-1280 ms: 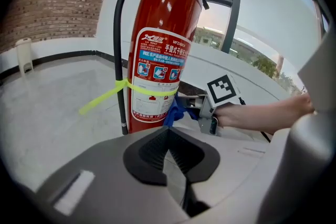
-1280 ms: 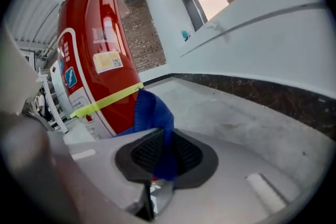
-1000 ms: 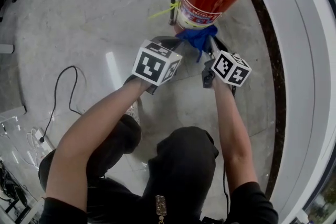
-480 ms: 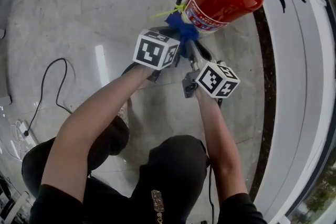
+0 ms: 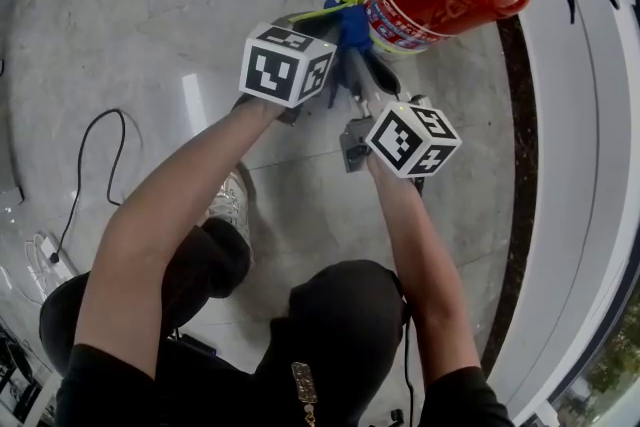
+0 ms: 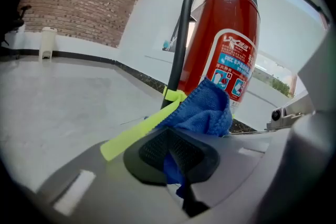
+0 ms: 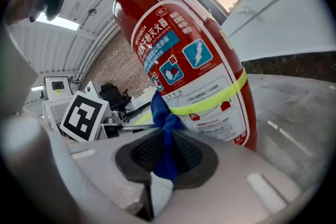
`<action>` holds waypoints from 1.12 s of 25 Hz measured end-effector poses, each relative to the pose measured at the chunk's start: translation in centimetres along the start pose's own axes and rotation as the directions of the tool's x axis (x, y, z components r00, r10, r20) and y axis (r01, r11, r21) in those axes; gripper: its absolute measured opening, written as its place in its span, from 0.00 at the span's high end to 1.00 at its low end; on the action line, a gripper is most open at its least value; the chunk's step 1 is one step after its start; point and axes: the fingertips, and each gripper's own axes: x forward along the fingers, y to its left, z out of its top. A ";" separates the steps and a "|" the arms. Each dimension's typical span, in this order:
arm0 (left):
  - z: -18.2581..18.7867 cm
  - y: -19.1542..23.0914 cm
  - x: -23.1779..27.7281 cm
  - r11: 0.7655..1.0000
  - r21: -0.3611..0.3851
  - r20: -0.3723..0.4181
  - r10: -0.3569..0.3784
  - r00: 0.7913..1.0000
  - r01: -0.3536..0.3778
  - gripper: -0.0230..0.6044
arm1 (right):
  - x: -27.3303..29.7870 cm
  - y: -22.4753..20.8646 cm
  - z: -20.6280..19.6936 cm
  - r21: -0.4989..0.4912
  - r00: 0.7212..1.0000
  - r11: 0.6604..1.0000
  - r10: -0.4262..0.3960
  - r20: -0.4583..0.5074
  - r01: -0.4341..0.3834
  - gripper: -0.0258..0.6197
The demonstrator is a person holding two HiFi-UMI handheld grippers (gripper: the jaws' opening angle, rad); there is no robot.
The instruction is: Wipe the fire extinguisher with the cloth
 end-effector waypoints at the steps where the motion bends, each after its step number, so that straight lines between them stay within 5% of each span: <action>1: -0.1 0.0 0.1 1.000 -0.004 0.007 0.007 1.000 -0.007 0.96 | 0.0 -0.1 -0.1 -0.013 1.000 1.000 -0.004 -0.003 0.004 0.89; 11: -6.3 -0.2 2.2 0.998 -0.025 -0.176 0.045 0.983 -0.050 0.96 | -0.8 -4.8 -4.6 -0.050 0.985 0.992 -0.118 -0.129 0.112 0.89; 21: -7.1 -6.8 2.0 0.996 0.052 -0.230 -0.061 0.971 0.075 0.96 | -4.7 -9.8 -2.8 -0.060 0.967 0.970 -0.241 -0.087 0.236 0.89; 28: -8.5 -10.6 0.1 0.959 0.205 -0.352 -0.116 0.929 0.198 0.96 | -5.0 -14.3 -0.1 -0.077 0.945 0.944 -0.324 -0.053 0.319 0.89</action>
